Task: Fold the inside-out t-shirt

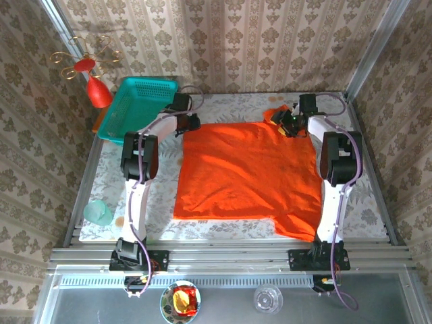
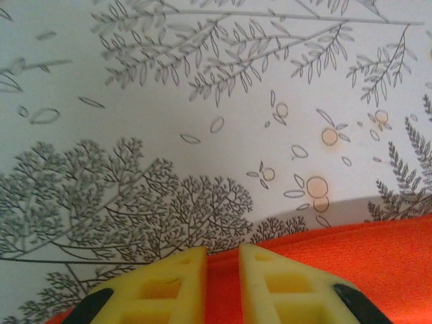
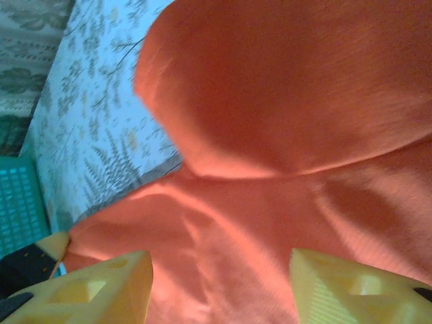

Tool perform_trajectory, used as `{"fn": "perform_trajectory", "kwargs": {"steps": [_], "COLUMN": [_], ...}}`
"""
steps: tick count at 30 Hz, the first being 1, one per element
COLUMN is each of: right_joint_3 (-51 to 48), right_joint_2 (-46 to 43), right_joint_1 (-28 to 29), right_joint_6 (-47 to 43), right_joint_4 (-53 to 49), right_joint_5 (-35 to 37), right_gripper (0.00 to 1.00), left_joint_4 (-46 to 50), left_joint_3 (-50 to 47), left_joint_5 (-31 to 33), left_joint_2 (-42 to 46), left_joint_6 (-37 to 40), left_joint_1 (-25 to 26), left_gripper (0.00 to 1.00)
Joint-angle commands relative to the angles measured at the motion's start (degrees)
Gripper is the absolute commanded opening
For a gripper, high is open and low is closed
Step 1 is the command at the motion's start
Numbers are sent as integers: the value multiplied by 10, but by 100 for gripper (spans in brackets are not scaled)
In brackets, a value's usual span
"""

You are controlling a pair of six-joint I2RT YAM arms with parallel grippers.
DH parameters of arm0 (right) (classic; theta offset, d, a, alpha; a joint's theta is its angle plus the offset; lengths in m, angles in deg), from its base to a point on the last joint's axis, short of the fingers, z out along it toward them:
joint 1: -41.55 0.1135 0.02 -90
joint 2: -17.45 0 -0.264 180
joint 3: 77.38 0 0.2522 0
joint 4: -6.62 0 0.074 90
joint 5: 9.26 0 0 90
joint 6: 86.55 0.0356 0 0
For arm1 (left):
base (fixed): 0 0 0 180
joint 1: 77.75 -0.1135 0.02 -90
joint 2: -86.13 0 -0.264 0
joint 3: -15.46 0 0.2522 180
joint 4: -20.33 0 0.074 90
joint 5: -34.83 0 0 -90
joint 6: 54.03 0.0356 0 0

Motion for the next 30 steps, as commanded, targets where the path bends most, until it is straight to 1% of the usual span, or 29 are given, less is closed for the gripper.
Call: {"fn": "perform_trajectory", "kwargs": {"steps": [1, 4, 8, 11, 13, 15, 17, 21, 25, 27, 30], "right_joint_3": [16, 0, -32, -33, -32, -29, -29, -29, -48, -66, -108], "right_joint_2": [30, 44, 44, 48, 46, 34, 6, -61, -125, -159, -215], "right_joint_1": [-22, -46, -70, -72, -72, -71, -69, -68, -68, -69, -69], "right_joint_6": [17, 44, 68, 67, 67, 67, 55, 19, -15, -32, -57], "right_joint_4": [-24, -25, -6, -1, 15, 26, 22, -31, -88, -112, -142], "right_joint_5": [42, 66, 73, 56, 23, -12, -28, -19, -12, -7, 6], "right_gripper": [57, 57, 57, 57, 56, 56, 56, 56, 56, 56, 56], "left_joint_4": [48, 59, 69, 74, 76, 65, 57, 59, 91, 102, 104], "left_joint_3": [16, 24, 34, 49, 70, 78, 84, 97, 96, 74, 1], "left_joint_5": [17, 21, 24, 18, 2, -11, -15, -29, -32, -29, -23], "left_joint_2": [-23, -34, -45, -57, -65, -56, -37, 12, 69, 103, 172], "left_joint_6": [-13, -16, -18, -15, -10, -3, 7, 22, 47, 61, 74], "left_joint_1": [-9, -11, -13, -14, -13, -12, -8, 1, 14, 23, 39], "left_gripper": [20, 20, 20, 19, 19, 19, 20, 23, 25, 25, 25]}}
